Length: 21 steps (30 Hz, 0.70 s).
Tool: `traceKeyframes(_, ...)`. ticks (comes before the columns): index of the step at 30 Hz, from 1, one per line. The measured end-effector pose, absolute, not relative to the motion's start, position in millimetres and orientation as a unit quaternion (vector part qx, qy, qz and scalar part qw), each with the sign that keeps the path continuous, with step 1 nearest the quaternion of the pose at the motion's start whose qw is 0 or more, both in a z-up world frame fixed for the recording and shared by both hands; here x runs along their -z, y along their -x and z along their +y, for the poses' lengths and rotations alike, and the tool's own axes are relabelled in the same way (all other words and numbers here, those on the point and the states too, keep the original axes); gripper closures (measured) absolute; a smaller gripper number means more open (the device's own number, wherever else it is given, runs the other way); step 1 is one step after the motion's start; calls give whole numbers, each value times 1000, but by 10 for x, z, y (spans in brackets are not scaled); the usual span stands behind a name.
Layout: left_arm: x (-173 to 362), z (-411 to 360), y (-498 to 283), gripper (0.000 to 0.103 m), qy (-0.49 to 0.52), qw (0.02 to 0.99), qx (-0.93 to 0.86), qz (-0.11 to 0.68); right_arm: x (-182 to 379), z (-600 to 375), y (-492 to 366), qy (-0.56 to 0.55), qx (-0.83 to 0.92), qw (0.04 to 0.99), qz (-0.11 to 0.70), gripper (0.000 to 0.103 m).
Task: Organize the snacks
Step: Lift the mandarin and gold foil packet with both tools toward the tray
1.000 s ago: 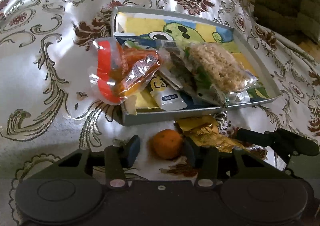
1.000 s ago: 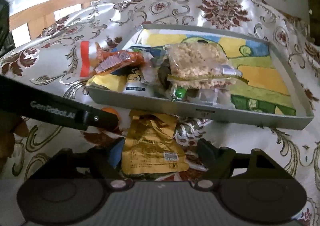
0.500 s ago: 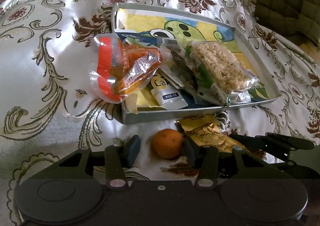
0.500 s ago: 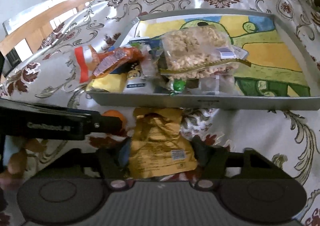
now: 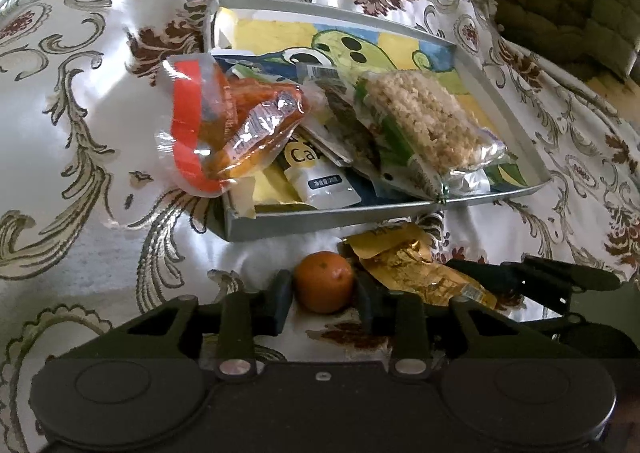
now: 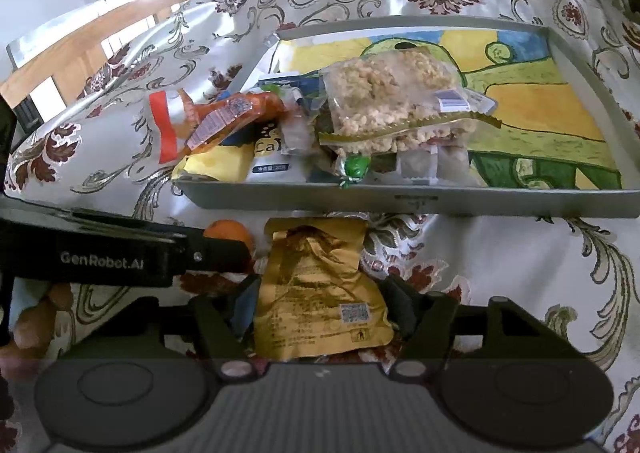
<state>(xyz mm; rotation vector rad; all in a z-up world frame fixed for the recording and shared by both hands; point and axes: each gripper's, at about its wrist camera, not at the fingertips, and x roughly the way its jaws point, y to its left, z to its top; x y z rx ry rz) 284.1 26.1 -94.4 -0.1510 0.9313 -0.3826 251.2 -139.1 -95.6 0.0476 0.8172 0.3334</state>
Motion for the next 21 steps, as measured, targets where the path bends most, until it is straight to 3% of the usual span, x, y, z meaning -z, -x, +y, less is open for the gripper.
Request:
traceKeyframes(5, 946, 252, -2841, 68, 69, 875, 184, 443, 941, -1380, -2491, -24, -159, 905, 395, 37)
traceKeyframes(21, 793, 163, -2686, 69, 47, 886, 191, 420, 699, -1362, -2089, 11, -134, 914, 383, 37)
